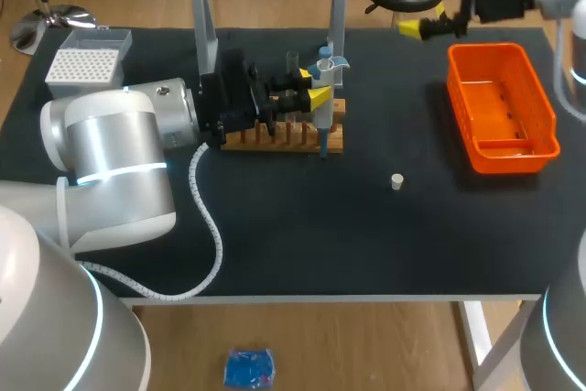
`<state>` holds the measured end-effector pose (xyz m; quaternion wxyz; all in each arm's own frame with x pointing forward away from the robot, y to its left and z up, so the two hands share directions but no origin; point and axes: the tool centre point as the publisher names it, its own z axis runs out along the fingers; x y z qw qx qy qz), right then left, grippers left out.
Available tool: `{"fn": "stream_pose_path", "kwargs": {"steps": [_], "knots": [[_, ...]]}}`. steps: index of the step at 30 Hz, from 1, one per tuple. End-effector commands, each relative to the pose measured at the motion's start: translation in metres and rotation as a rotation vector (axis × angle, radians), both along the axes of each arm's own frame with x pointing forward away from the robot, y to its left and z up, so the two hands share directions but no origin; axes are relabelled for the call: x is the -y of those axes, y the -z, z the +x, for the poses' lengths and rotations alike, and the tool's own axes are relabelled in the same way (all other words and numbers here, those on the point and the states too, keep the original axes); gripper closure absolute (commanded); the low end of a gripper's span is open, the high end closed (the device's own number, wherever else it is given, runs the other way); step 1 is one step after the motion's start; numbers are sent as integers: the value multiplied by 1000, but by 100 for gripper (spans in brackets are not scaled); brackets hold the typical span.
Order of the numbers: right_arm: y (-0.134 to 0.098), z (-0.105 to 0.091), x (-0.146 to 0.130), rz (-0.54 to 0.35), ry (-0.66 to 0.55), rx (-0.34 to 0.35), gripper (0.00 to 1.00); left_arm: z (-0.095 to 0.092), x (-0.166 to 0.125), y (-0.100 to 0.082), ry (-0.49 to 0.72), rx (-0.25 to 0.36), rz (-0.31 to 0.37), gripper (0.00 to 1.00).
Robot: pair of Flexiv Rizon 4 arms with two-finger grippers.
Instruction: Invert the test tube, pick up the pipette, mount the tip to pipette, aspirate from beaker and dispense into the tube, eject the tip, return the pipette, and cap with the stopper.
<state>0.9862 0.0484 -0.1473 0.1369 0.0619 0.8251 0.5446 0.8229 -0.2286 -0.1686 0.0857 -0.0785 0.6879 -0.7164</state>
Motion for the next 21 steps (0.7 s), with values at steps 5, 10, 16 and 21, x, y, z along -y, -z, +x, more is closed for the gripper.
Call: {"fn": "stream_pose_path", "kwargs": {"steps": [5,10,16,21], "knots": [[-12,61,-56,-87,64,-46,0,-1,1,0,-3,1,-1,100],[-7,71,-82,-111,87,-60,0,-1,1,0,-3,1,-1,100],[2,75,-110,-114,75,-61,0,-1,1,0,-3,1,-1,100],[10,79,-120,-112,80,-68,0,-1,1,0,-3,1,-1,100]]}}
